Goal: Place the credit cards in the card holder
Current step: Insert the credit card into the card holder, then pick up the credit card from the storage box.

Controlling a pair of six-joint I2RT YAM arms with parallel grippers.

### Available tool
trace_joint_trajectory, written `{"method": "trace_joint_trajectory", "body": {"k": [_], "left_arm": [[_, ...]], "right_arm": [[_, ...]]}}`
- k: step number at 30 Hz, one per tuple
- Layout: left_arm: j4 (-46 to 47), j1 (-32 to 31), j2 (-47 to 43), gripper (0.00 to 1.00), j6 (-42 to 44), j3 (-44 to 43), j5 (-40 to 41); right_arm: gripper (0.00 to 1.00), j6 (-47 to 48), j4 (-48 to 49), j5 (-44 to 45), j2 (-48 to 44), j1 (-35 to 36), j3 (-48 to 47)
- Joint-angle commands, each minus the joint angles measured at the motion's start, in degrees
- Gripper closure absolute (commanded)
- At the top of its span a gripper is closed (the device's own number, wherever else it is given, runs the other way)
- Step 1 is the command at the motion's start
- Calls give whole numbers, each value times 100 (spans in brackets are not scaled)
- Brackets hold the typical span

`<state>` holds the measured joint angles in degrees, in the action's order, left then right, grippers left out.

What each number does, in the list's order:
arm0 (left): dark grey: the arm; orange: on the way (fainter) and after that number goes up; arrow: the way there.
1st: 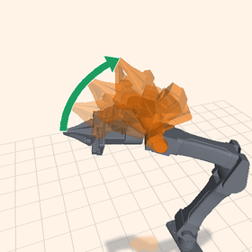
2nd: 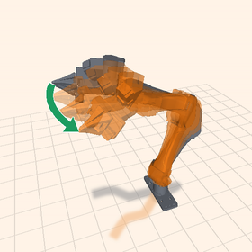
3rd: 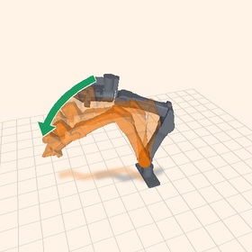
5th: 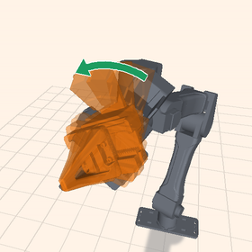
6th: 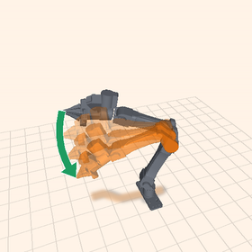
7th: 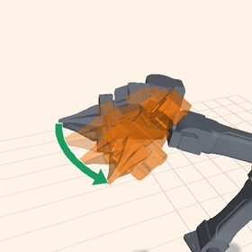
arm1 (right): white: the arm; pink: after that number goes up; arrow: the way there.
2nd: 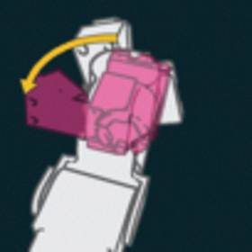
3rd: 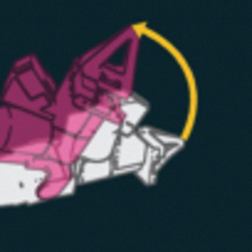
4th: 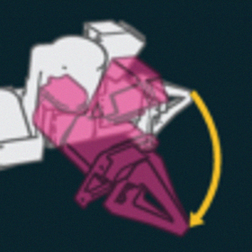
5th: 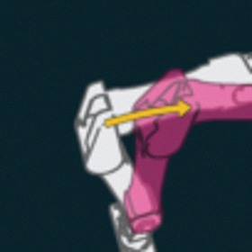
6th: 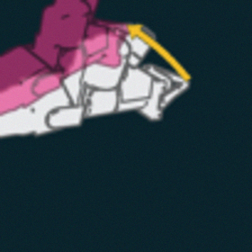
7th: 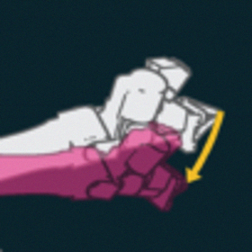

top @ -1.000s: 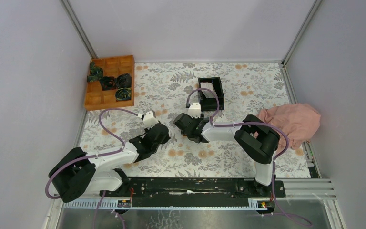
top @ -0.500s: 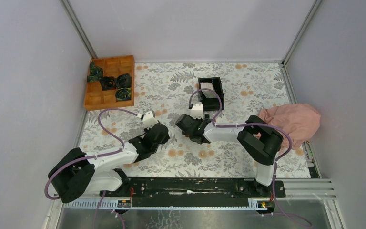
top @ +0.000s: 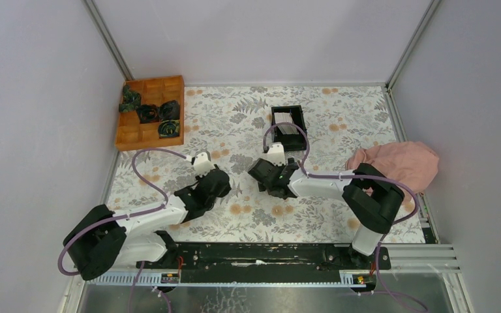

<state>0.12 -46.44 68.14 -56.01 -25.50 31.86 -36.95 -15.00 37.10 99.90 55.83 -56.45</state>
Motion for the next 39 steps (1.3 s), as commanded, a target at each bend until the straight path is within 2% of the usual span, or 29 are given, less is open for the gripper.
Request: {"method": "trace_joint_trajectory", "body": {"k": [1, 12, 19, 24, 32, 39], "left_arm": [[-103, 49, -108, 68, 56, -203, 318], [-2, 188, -25, 60, 318, -457, 191], [439, 270, 71, 44, 741, -748, -248], [710, 348, 355, 33, 1029, -1127, -651], [944, 556, 735, 32, 1238, -1526, -1024], [1213, 862, 889, 32, 1268, -1503, -1347]], "right_arm": [[12, 208, -92, -181, -434, 4, -13], [13, 558, -313, 102, -1260, -59, -246], [15, 1321, 181, -409, -1352, -1165, -569], [16, 1879, 402, -1127, -878, -1862, -1306], [17, 2218, 469, -1970, 243, -2602, -2545], [18, 2253, 494, -2376, 1070, -3036, -3344]]}}
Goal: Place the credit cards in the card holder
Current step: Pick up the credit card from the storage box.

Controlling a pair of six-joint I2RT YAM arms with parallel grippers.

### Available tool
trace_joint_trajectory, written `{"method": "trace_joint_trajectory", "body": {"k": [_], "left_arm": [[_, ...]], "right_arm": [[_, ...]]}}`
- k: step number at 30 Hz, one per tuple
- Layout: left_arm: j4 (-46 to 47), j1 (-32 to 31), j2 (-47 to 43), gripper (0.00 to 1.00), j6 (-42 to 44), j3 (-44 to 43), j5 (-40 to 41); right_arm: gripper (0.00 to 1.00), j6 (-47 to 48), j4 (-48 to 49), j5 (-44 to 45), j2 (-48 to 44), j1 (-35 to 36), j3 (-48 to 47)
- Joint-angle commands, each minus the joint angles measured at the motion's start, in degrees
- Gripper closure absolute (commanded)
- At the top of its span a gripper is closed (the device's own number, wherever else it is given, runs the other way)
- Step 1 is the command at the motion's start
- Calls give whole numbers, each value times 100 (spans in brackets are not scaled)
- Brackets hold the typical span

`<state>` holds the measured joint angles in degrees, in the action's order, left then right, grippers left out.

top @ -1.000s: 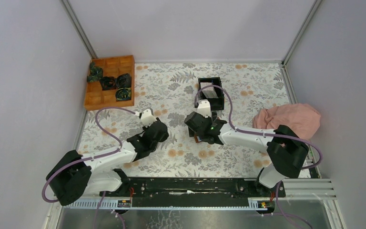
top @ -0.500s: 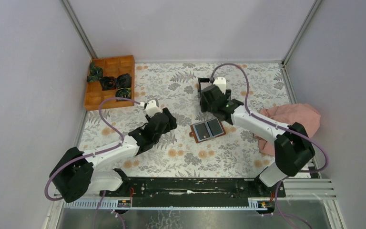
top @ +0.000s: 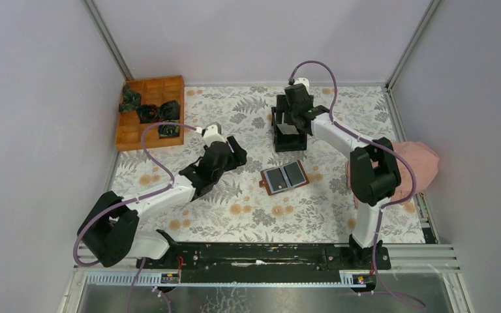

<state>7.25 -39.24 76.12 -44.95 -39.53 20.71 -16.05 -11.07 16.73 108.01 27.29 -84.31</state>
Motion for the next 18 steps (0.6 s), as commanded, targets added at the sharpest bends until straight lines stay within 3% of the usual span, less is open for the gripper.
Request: {"method": "trace_joint_trajectory", "body": {"k": [1, 10, 18], "left_arm": [[531, 176, 119, 32, 162, -95, -267], [683, 389, 324, 32, 179, -84, -475], [802, 435, 307, 32, 127, 12, -513]], "right_arm": [[18, 166, 117, -401, 336, -218, -643], [22, 132, -39, -635, 911, -433, -1386], [29, 103, -138, -667, 1003, -537, -1438]]}}
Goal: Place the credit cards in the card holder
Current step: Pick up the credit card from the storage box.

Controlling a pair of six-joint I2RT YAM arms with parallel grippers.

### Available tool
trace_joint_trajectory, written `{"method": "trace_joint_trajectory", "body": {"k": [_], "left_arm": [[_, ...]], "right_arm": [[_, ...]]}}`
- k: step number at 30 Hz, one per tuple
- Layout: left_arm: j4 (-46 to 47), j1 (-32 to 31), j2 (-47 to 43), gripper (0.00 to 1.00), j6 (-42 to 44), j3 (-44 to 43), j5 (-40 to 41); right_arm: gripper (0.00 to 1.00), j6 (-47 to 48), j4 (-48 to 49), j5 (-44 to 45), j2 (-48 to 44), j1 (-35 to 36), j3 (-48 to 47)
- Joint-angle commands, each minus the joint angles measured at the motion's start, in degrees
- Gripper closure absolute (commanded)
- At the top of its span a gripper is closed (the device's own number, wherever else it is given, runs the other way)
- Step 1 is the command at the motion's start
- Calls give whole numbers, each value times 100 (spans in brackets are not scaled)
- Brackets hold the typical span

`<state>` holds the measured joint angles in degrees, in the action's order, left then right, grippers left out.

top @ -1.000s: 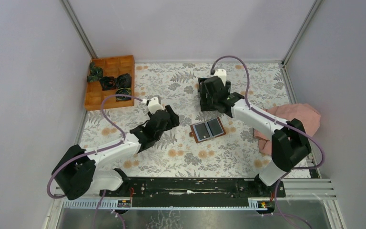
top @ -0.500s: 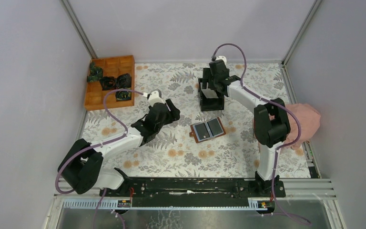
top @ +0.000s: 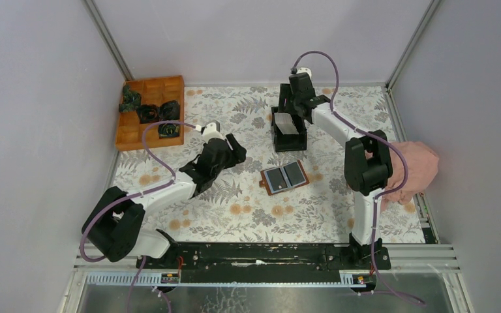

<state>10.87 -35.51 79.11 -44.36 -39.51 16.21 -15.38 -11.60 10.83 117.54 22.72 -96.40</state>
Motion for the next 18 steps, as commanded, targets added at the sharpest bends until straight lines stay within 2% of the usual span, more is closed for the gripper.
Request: {"method": "trace_joint_trajectory", "body": {"k": [1, 18], "left_arm": [[445, 69, 7, 32, 60, 19, -73], [617, 171, 90, 32, -20, 117, -183]], "right_arm": [[30, 41, -82, -77, 50, -80, -203], [43, 191, -171, 75, 147, -81, -70]]}}
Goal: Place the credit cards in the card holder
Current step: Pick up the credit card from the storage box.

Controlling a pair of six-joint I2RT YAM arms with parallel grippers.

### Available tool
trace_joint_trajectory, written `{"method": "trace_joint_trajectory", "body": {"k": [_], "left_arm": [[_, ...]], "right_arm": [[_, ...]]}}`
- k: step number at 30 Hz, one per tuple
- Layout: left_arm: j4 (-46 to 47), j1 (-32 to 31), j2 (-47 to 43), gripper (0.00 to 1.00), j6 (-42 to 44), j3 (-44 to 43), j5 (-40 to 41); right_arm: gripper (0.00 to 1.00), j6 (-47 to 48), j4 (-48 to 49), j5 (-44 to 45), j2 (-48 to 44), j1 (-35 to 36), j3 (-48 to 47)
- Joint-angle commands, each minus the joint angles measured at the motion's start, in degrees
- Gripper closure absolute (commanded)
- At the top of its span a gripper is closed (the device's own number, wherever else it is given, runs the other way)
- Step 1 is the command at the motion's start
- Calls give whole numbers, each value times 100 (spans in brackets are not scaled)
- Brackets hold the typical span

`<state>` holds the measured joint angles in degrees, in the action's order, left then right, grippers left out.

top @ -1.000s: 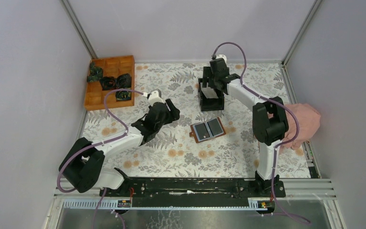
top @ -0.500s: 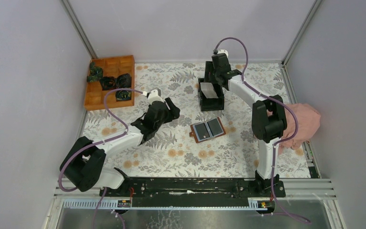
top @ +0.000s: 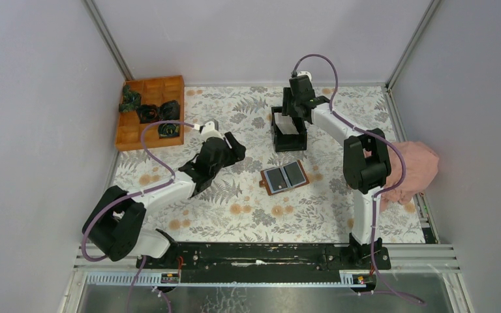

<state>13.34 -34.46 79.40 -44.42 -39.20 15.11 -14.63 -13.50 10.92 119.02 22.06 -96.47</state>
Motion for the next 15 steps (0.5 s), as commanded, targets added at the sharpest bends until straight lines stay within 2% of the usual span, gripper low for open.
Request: {"method": "trace_joint_trajectory", "body": {"k": [1, 15], "left_arm": [[377, 65, 65, 32, -21, 88, -82], [454, 132, 89, 32, -66, 123, -165]], "right_arm": [[43, 124, 8, 70, 5, -6, -70], [53, 202, -93, 131, 114, -7, -139]]}}
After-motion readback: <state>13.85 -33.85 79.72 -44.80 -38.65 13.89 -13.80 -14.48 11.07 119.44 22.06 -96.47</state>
